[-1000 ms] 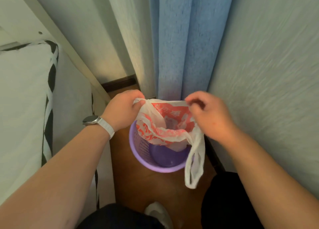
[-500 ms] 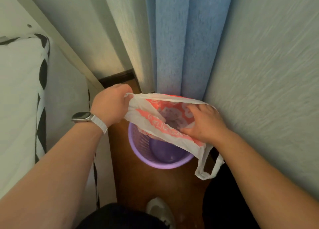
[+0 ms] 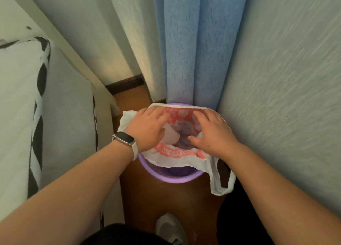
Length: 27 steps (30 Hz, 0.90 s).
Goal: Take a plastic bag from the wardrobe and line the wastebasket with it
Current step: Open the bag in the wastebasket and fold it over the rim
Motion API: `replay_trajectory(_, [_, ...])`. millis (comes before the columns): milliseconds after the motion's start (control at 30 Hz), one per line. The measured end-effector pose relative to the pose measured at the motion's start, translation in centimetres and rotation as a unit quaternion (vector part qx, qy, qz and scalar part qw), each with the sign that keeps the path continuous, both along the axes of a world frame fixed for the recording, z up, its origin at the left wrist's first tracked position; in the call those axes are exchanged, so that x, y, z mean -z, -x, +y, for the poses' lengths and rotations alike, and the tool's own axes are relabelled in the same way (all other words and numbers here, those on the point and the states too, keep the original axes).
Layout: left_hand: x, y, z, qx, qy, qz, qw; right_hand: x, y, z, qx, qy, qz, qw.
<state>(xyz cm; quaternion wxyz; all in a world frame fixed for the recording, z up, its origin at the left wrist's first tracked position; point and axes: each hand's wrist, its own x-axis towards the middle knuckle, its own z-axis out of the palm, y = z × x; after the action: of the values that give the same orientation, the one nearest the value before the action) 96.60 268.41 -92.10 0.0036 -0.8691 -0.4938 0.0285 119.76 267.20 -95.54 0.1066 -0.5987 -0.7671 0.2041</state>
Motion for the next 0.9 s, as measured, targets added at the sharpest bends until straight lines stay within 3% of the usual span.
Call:
replay_trajectory(233, [3.5, 2.8, 2.9, -0.111, 0.076, 0.048, 0.990, 2.3, -0.2, 1.1, -0.002, 0.032, -0.031, 0.999])
replay_trajectory(367, [4.6, 4.6, 4.1, -0.157, 0.125, -0.019, 0.979, 4.3, -1.3, 2.7, -0.004, 0.043, -0.032, 0.999])
replay_trajectory(500, [5.7, 4.9, 4.3, -0.158, 0.175, -0.099, 0.967, 4.8, -1.8, 3.7, 0.017, 0.043, 0.050, 0.998])
replay_trajectory(633, [6.0, 4.2, 3.9, -0.216, 0.258, -0.202, 0.920, 5.4, -1.5, 4.0, 0.054, 0.102, 0.129, 0.985])
replay_trajectory(800, [6.2, 4.3, 3.8, -0.265, 0.277, -0.245, 0.891, 5.3, -1.4, 3.8, 0.100, 0.132, 0.204, 0.965])
replay_trajectory(900, [5.9, 4.0, 3.4, -0.279, 0.265, -0.237, 0.892, 5.0, -1.5, 3.4, 0.109, 0.137, 0.209, 0.962])
